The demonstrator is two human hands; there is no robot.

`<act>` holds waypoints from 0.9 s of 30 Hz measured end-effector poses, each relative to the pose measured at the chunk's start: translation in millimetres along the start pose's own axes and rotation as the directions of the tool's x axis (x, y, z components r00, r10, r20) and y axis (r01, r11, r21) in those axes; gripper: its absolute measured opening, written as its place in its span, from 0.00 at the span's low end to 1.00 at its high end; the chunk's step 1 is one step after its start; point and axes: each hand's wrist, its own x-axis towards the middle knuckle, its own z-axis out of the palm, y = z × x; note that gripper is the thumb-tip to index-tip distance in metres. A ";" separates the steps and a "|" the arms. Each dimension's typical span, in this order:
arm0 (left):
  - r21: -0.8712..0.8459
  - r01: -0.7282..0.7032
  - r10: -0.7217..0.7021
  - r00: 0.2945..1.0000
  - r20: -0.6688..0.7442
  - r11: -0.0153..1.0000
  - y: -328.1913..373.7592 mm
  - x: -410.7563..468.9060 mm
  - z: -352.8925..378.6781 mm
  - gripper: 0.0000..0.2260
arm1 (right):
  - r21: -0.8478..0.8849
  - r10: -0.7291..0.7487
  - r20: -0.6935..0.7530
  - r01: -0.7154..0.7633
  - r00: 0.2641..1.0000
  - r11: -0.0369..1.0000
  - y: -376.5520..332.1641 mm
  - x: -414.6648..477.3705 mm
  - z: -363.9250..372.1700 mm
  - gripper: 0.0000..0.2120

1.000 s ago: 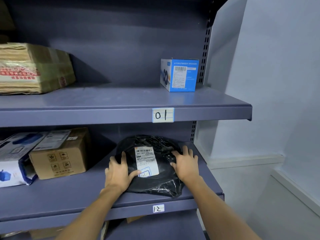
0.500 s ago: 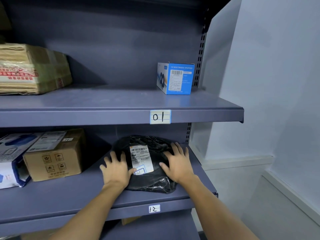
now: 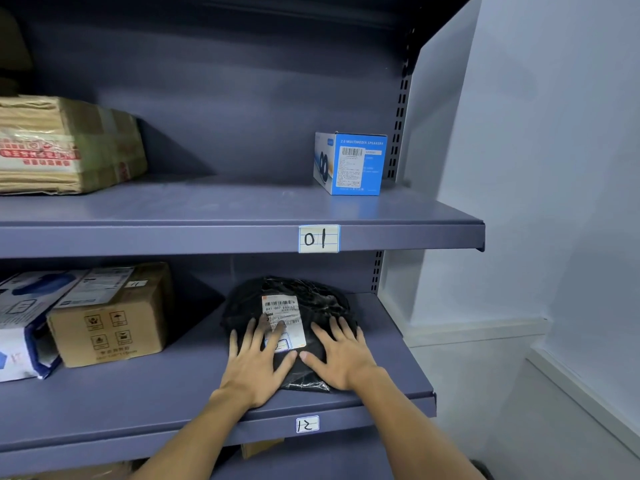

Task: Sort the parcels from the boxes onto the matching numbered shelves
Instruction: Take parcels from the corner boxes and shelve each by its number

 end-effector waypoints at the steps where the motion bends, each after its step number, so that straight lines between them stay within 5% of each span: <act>1: -0.008 0.010 -0.010 1.000 0.004 1.000 -1.2 3.1 1.5 0.58 | 0.001 0.003 0.000 -0.003 1.000 1.000 0.4 3.4 1.6 0.59; 19: 0.007 0.010 -0.010 0.999 0.047 1.000 -2.4 23.8 2.5 0.52 | 0.025 0.034 0.025 -0.034 0.999 0.999 1.3 23.0 -0.3 0.58; 27: 0.139 -0.153 0.160 0.986 -0.041 0.978 4.9 9.8 -21.8 0.43 | 0.019 0.068 -0.127 -0.066 0.990 0.998 15.0 -18.1 -17.0 0.54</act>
